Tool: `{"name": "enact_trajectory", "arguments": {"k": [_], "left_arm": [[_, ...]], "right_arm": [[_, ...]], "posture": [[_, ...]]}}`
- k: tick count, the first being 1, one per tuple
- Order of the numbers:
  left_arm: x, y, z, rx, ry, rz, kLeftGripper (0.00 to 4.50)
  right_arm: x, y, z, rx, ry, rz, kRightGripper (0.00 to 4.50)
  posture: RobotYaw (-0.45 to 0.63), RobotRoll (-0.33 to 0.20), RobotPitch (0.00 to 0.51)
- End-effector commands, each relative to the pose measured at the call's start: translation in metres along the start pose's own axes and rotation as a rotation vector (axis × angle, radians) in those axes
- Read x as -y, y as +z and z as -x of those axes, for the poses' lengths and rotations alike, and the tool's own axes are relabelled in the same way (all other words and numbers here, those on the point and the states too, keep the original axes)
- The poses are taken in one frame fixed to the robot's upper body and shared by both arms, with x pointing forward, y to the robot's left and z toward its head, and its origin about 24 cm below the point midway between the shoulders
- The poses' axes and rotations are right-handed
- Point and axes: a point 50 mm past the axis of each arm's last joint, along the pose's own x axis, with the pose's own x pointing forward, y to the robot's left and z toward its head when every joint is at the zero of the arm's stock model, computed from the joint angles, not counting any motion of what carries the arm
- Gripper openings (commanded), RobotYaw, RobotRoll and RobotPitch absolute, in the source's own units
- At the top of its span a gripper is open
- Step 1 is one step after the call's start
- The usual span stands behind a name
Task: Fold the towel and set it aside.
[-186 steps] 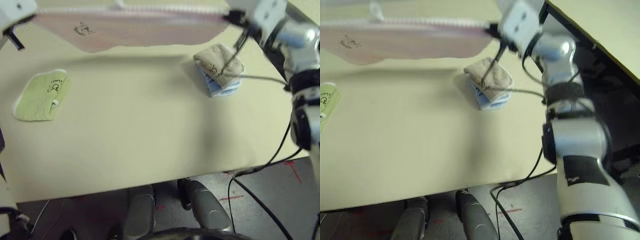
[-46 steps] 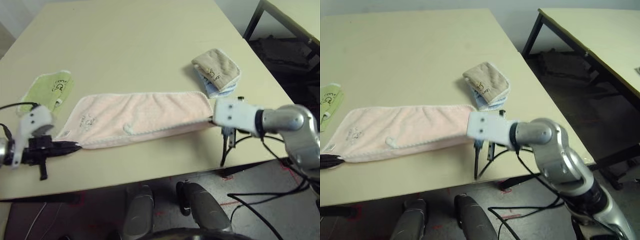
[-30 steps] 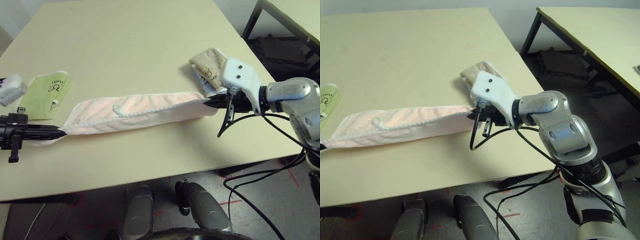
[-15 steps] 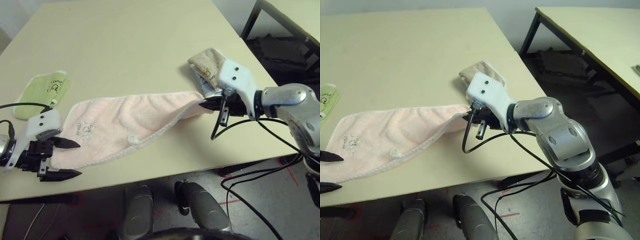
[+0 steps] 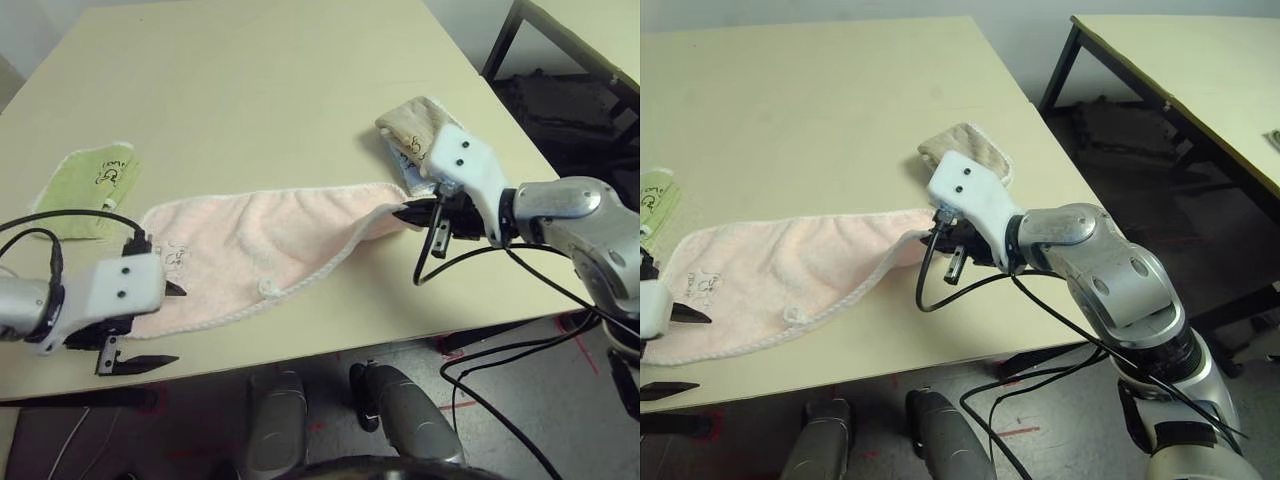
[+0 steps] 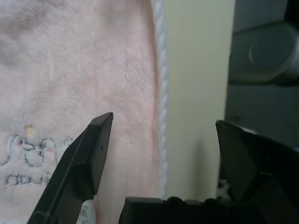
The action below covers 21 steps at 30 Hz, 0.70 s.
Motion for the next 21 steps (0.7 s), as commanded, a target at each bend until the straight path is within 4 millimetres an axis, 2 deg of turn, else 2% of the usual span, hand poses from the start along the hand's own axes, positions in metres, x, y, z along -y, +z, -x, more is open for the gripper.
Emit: {"name": "enact_trajectory", "arguments": {"k": [1, 9, 14, 16, 18, 21], "left_arm": [[0.005, -0.012, -0.011, -0.041, -0.022, -0.003, 4.49], [0.003, -0.020, -0.014, -0.060, -0.020, 0.017, 1.83], [-0.004, -0.019, -0.006, -0.038, 0.001, 0.035, 0.09], [-0.008, -0.017, -0.001, -0.014, 0.012, 0.053, 0.04], [-0.018, -0.011, 0.012, 0.067, 0.042, 0.122, 0.04], [-0.040, -0.005, 0.043, 0.135, 0.092, 0.176, 0.04]], "right_arm": [[-0.005, -0.001, -0.002, -0.005, 0.027, 0.012, 0.00], [-0.005, -0.002, -0.001, -0.006, 0.024, 0.014, 0.00], [-0.005, -0.004, 0.001, -0.012, 0.030, 0.027, 0.00], [-0.004, -0.004, 0.002, -0.013, 0.032, 0.034, 0.00], [-0.001, -0.005, 0.005, -0.011, 0.041, 0.044, 0.00], [0.007, -0.010, 0.013, -0.014, 0.071, 0.069, 0.00]], "posture": [[-0.10, 0.000, 0.174], [-0.10, 0.000, 0.173], [-0.10, 0.000, 0.172], [-0.10, 0.000, 0.171], [-0.09, 0.000, 0.171], [-0.09, 0.000, 0.170]]}}
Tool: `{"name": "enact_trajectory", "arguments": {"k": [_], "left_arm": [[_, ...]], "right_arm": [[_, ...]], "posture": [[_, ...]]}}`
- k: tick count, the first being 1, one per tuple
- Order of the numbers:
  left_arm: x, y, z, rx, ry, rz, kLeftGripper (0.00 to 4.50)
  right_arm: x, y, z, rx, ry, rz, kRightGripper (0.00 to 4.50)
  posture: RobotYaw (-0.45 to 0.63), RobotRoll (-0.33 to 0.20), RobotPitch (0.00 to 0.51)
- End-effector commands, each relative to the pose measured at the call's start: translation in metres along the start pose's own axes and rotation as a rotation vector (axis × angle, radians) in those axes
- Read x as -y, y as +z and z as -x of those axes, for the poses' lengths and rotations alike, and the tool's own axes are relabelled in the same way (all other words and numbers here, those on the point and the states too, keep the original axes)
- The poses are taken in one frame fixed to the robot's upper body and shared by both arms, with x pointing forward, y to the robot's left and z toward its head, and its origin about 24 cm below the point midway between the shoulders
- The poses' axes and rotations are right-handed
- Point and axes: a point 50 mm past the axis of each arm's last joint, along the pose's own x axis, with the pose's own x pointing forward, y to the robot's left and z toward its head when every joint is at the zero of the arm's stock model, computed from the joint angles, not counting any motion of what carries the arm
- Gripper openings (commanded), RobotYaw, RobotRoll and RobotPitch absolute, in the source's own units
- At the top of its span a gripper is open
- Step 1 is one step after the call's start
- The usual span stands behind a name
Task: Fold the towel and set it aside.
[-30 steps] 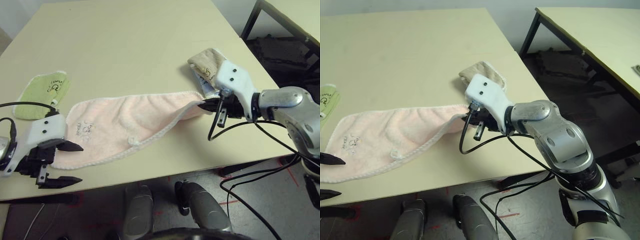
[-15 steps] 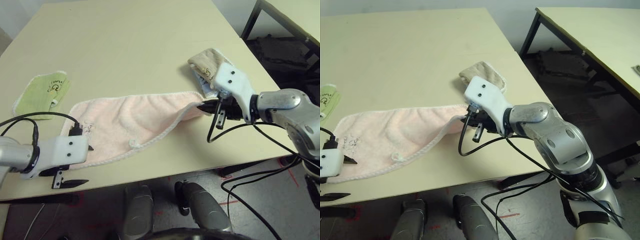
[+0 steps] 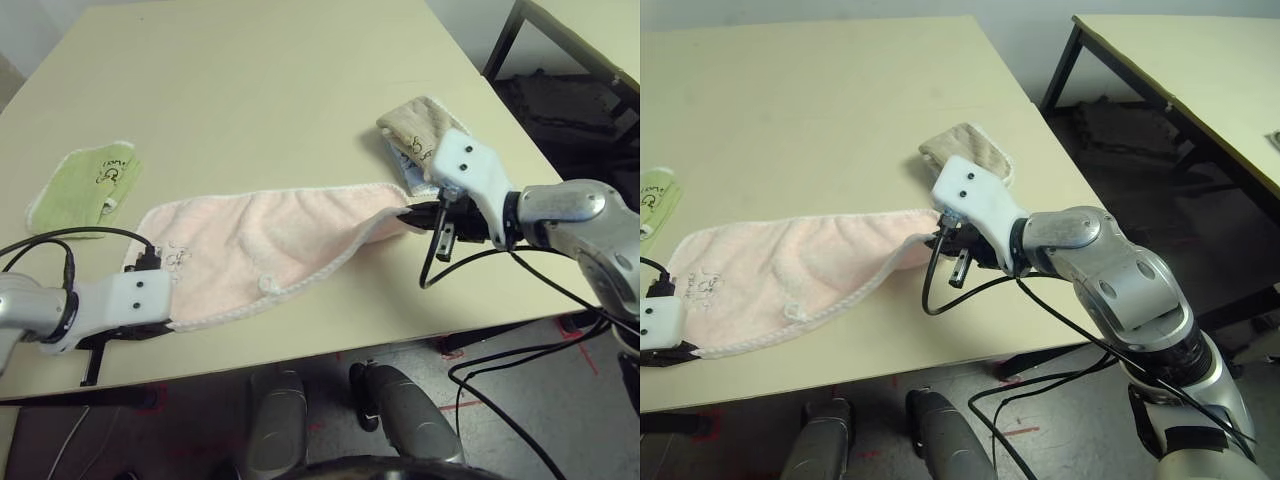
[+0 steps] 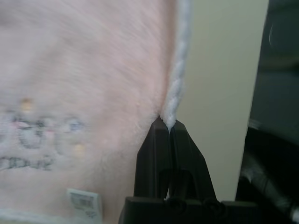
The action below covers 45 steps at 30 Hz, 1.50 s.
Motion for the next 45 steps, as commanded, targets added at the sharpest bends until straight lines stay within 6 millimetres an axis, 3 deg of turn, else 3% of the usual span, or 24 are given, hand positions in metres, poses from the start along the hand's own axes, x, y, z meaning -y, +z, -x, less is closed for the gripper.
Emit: {"name": "enact_trajectory", "arguments": {"k": [1, 8, 14, 18, 21, 23, 28, 32, 36, 39, 41, 43, 45], "left_arm": [[-0.020, 0.008, 0.032, 0.062, 0.047, 0.067, 0.04], [-0.036, -0.011, 0.071, -0.014, 0.093, 0.111, 0.04], [-0.034, -0.030, 0.083, -0.077, 0.091, 0.143, 0.04], [-0.033, -0.028, 0.082, -0.067, 0.056, 0.168, 0.04], [-0.036, -0.013, 0.082, -0.006, 0.015, 0.224, 0.04], [-0.044, -0.004, 0.083, 0.032, 0.022, 0.243, 0.04], [-0.108, 0.002, 0.097, 0.032, 0.422, 0.117, 0.04], [-0.153, 0.016, 0.122, -0.033, 0.828, 0.051, 0.04], [-0.167, 0.031, 0.154, -0.111, 1.140, -0.023, 0.04], [-0.167, 0.038, 0.172, -0.169, 1.264, -0.089, 0.04], [-0.165, 0.035, 0.173, -0.193, 1.253, -0.119, 0.04], [-0.160, 0.024, 0.164, -0.220, 1.170, -0.134, 0.04], [-0.150, 0.002, 0.145, -0.247, 1.008, -0.123, 0.04]], "right_arm": [[0.005, -0.007, 0.008, -0.001, 0.051, 0.020, 0.00], [0.028, -0.025, 0.028, -0.025, 0.033, 0.071, 0.00], [0.030, -0.029, 0.032, -0.034, 0.057, 0.114, 0.00], [0.025, -0.021, 0.031, -0.008, 0.136, 0.115, 0.00], [0.027, -0.009, 0.032, 0.024, 0.197, 0.095, 0.00], [0.039, 0.000, 0.027, 0.052, 0.144, 0.127, 0.00], [0.120, 0.032, 0.016, 0.148, -0.358, 0.255, 0.00], [0.170, 0.051, 0.032, 0.154, -0.704, 0.382, 0.00], [0.191, 0.066, 0.058, 0.149, -0.940, 0.496, 0.00], [0.194, 0.068, 0.069, 0.167, -1.007, 0.544, 0.00], [0.189, 0.057, 0.061, 0.174, -0.939, 0.555, 0.00], [0.179, 0.039, 0.046, 0.173, -0.824, 0.567, 0.00], [0.155, 0.012, 0.026, 0.188, -0.648, 0.556, 0.00]], "posture": [[-0.09, 0.000, 0.168], [-0.09, 0.000, 0.167], [-0.09, 0.000, 0.167], [-0.09, 0.000, 0.167], [-0.08, 0.000, 0.168], [-0.07, 0.000, 0.170], [-0.08, 0.000, 0.174], [-0.08, 0.000, 0.178], [-0.09, 0.000, 0.180], [-0.09, 0.000, 0.180], [-0.08, 0.000, 0.180], [-0.08, 0.000, 0.182], [-0.09, 0.000, 0.188]]}}
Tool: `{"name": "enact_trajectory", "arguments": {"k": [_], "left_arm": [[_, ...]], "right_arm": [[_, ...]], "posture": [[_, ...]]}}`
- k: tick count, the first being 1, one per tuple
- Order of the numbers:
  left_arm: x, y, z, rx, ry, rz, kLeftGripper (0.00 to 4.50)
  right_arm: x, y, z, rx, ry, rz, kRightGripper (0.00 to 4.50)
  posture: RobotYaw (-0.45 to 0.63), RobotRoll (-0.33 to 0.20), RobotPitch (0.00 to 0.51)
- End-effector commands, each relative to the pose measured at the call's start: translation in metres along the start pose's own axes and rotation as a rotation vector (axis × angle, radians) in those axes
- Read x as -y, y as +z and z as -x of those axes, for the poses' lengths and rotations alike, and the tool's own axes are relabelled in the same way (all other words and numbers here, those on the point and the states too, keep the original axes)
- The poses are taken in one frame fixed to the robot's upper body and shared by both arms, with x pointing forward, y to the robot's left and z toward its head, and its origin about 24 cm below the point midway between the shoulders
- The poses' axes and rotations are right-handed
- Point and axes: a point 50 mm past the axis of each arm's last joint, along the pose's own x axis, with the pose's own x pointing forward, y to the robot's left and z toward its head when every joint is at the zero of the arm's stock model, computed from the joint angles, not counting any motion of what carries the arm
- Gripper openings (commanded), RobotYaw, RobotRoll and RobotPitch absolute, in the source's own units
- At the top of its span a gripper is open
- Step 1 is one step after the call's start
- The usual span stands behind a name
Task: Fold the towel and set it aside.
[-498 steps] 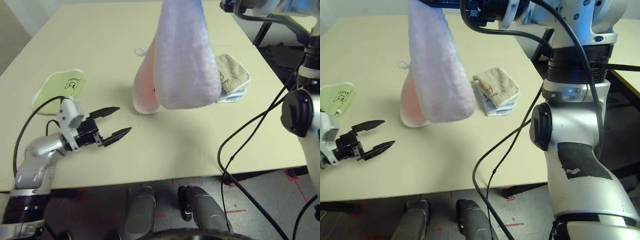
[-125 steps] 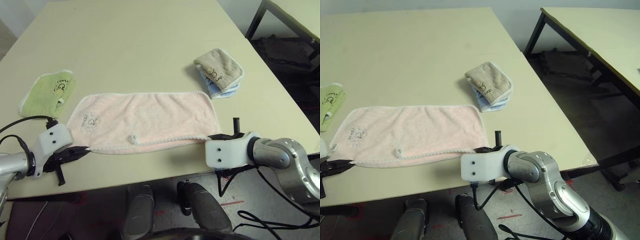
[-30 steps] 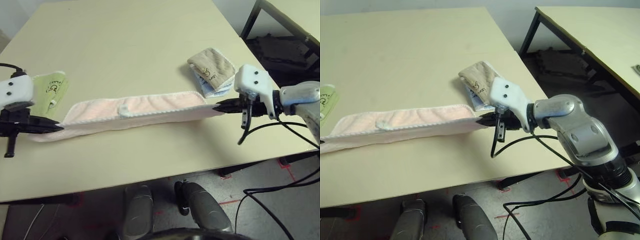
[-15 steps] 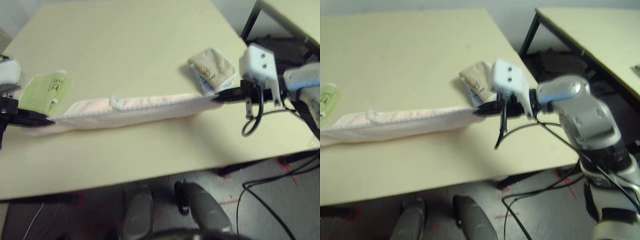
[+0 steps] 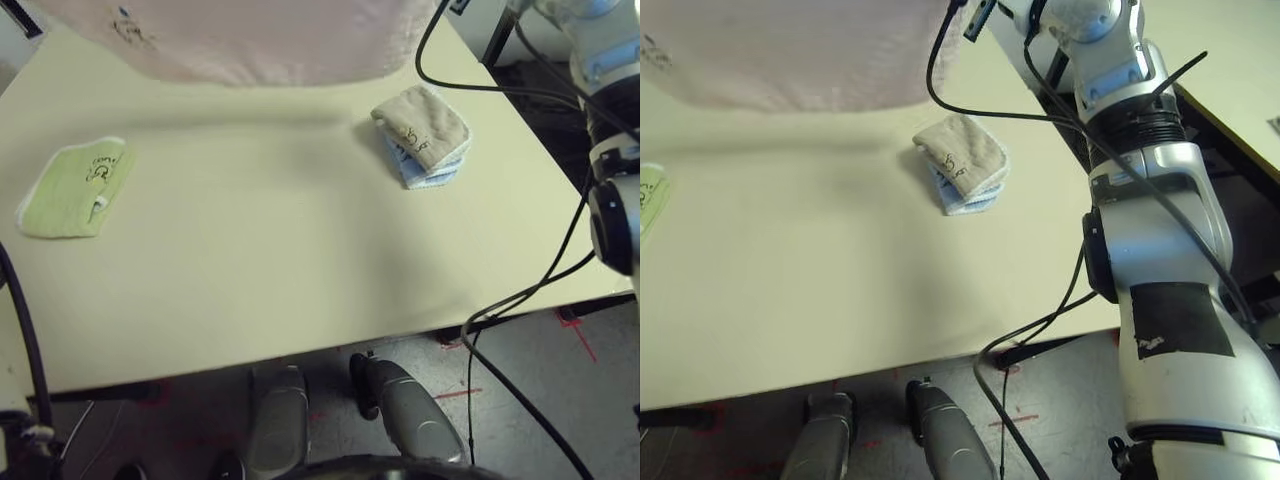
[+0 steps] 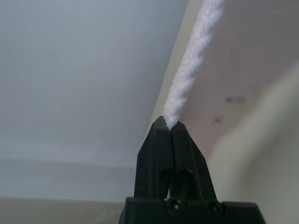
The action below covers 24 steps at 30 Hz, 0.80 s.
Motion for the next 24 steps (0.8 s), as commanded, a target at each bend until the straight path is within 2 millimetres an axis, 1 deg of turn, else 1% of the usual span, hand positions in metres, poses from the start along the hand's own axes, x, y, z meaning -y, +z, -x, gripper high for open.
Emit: {"name": "enact_trajectory", "arguments": {"k": [1, 2, 3, 5, 6, 7, 9, 11, 14, 17, 22, 24], "left_arm": [[0.040, -0.068, 0.036, -0.225, -0.231, 0.085, 0.04], [0.050, -0.074, 0.040, -0.220, -0.294, 0.094, 0.04], [0.056, -0.076, 0.042, -0.214, -0.329, 0.099, 0.04], [0.084, -0.089, 0.055, -0.188, -0.487, 0.148, 0.04], [0.094, -0.093, 0.061, -0.176, -0.546, 0.169, 0.04], [0.101, -0.095, 0.067, -0.166, -0.590, 0.187, 0.04], [0.121, -0.100, 0.083, -0.142, -0.711, 0.279, 0.04], [0.140, -0.099, 0.098, -0.118, -0.818, 0.362, 0.04], [0.166, -0.089, 0.120, -0.105, -0.948, 0.455, 0.04], [0.184, -0.077, 0.142, -0.123, -1.025, 0.513, 0.04], [0.197, -0.060, 0.166, -0.153, -1.070, 0.580, 0.04], [0.200, -0.056, 0.172, -0.166, -1.088, 0.610, 0.04]], "right_arm": [[-0.043, -0.042, 0.047, -0.093, 0.158, -0.150, 0.00], [-0.056, -0.039, 0.055, -0.071, 0.211, -0.164, 0.00], [-0.063, -0.036, 0.060, -0.060, 0.240, -0.171, 0.00], [-0.093, -0.022, 0.082, 0.007, 0.372, -0.240, 0.00], [-0.103, -0.016, 0.090, 0.033, 0.425, -0.264, 0.00], [-0.111, -0.010, 0.098, 0.051, 0.470, -0.278, 0.00], [-0.130, 0.000, 0.117, 0.081, 0.594, -0.298, 0.00], [-0.144, 0.005, 0.132, 0.096, 0.700, -0.312, 0.00], [-0.152, 0.005, 0.142, 0.087, 0.767, -0.341, 0.00], [-0.156, 0.003, 0.145, 0.064, 0.807, -0.378, 0.00], [-0.163, 0.004, 0.150, 0.037, 0.875, -0.413, 0.00], [-0.166, 0.004, 0.154, 0.022, 0.910, -0.441, 0.00]], "posture": [[-0.09, 0.000, 0.189], [-0.09, 0.000, 0.191], [-0.09, 0.000, 0.191], [-0.09, 0.000, 0.197], [-0.09, 0.000, 0.197], [-0.09, 0.000, 0.198], [-0.08, 0.000, 0.200], [-0.07, 0.000, 0.199], [-0.06, 0.000, 0.195], [-0.06, 0.000, 0.194], [-0.05, 0.000, 0.194], [-0.05, 0.000, 0.194]]}}
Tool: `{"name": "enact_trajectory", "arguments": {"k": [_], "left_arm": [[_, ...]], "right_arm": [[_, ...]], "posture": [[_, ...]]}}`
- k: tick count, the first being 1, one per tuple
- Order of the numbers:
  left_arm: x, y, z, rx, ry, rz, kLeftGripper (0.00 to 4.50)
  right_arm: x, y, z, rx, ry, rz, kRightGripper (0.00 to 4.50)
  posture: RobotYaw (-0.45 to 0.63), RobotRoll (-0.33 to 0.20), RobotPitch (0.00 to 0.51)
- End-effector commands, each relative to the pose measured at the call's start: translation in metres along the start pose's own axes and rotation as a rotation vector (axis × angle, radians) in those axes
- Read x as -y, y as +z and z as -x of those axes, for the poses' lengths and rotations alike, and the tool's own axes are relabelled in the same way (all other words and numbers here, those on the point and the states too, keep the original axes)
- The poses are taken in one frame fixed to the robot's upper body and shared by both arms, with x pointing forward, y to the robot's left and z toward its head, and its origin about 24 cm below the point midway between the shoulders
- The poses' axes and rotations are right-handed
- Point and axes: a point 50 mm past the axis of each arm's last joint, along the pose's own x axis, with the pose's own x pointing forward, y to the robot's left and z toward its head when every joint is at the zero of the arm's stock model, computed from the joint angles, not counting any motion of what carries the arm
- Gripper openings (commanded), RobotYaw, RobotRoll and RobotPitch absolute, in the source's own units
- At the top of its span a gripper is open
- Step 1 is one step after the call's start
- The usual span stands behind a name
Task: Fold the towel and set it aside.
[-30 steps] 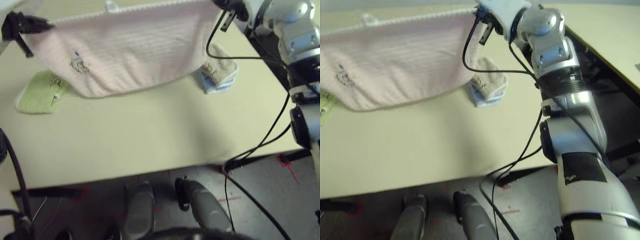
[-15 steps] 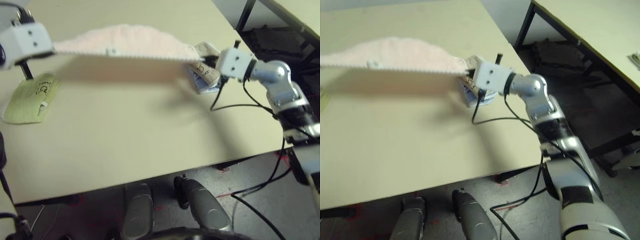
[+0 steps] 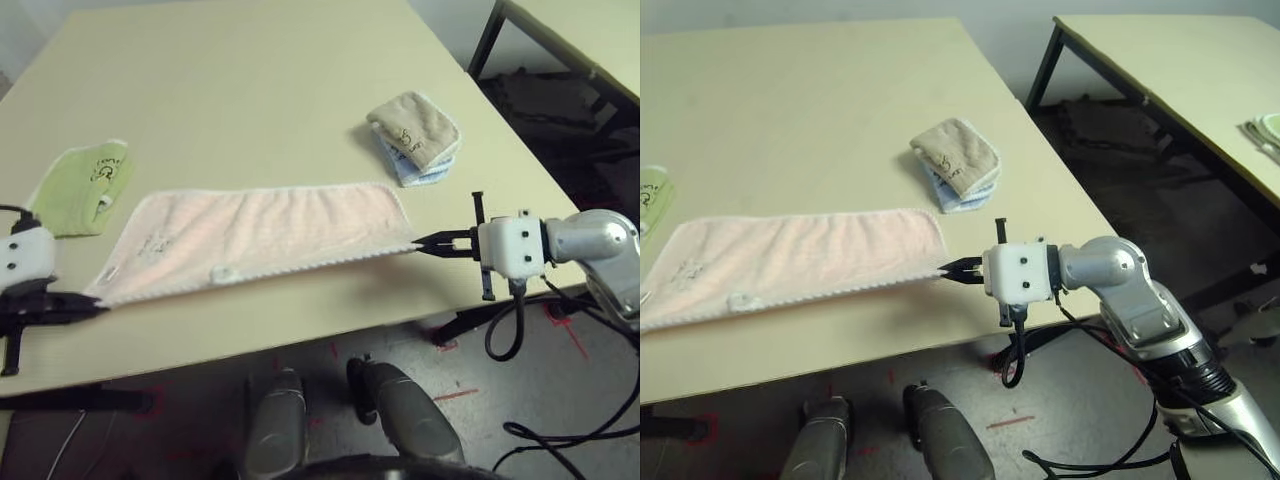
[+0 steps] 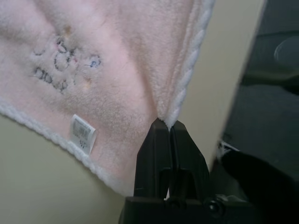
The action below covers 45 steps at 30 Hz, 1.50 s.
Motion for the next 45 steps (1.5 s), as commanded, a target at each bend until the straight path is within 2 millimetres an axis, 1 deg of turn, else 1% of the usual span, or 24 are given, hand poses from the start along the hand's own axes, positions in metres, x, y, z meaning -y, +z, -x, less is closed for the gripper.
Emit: {"name": "enact_trajectory", "arguments": {"k": [1, 4, 5, 7, 9, 11, 15, 19, 22, 26, 29, 33, 37, 41, 45], "left_arm": [[0.009, 0.000, 0.005, -0.018, 0.002, 0.069, 0.04], [0.009, 0.005, 0.006, -0.005, -0.011, 0.101, 0.04], [0.006, 0.007, 0.008, 0.010, -0.003, 0.118, 0.04], [-0.012, 0.014, 0.014, 0.025, 0.047, 0.124, 0.04], [-0.032, 0.019, 0.022, 0.026, 0.096, 0.122, 0.04], [-0.047, 0.020, 0.026, 0.008, 0.105, 0.115, 0.04], [-0.068, 0.022, 0.021, 0.021, 0.088, 0.100, 0.04], [-0.084, 0.023, 0.012, 0.019, 0.070, 0.085, 0.04], [-0.091, 0.021, 0.004, 0.010, 0.054, 0.078, 0.04], [-0.100, 0.018, -0.004, -0.005, 0.054, 0.069, 0.04], [-0.106, 0.020, -0.010, -0.015, 0.053, 0.050, 0.04], [-0.115, 0.028, -0.016, -0.007, 0.082, 0.008, 0.04], [-0.123, 0.038, -0.023, 0.005, 0.111, -0.047, 0.04], [-0.130, 0.048, -0.025, 0.012, 0.134, -0.081, 0.04], [-0.133, 0.054, -0.030, 0.009, 0.132, -0.094, 0.04]], "right_arm": [[-0.006, -0.007, 0.008, -0.057, 0.036, -0.081, 0.00], [-0.006, -0.007, 0.008, -0.054, 0.048, -0.117, 0.00], [-0.005, -0.007, 0.008, -0.056, 0.042, -0.118, 0.00], [0.003, -0.010, 0.006, -0.050, -0.003, -0.149, 0.00], [0.017, -0.011, 0.005, -0.028, -0.060, -0.220, 0.00], [0.033, -0.011, 0.007, -0.026, -0.099, -0.274, 0.00], [0.057, -0.013, 0.007, -0.057, -0.132, -0.306, 0.00], [0.070, -0.021, 0.004, -0.095, -0.146, -0.299, 0.00], [0.075, -0.028, -0.001, -0.122, -0.153, -0.295, 0.00], [0.080, -0.037, -0.013, -0.158, -0.172, -0.299, 0.00], [0.081, -0.041, -0.022, -0.171, -0.175, -0.308, 0.00], [0.081, -0.046, -0.027, -0.211, -0.180, -0.295, 0.00], [0.081, -0.050, -0.029, -0.245, -0.201, -0.280, 0.00], [0.086, -0.053, -0.026, -0.267, -0.236, -0.283, 0.00], [0.086, -0.053, -0.026, -0.271, -0.237, -0.284, 0.00]], "posture": [[-0.05, 0.000, 0.194], [-0.05, 0.000, 0.196], [-0.05, 0.000, 0.196], [-0.04, 0.000, 0.195], [-0.05, 0.000, 0.198], [-0.06, 0.000, 0.200], [-0.07, 0.000, 0.202], [-0.08, 0.000, 0.202], [-0.07, 0.000, 0.203], [-0.06, 0.000, 0.205], [-0.06, 0.000, 0.207], [-0.05, 0.000, 0.209], [-0.06, 0.000, 0.209], [-0.07, 0.000, 0.205], [-0.07, 0.000, 0.203]]}}
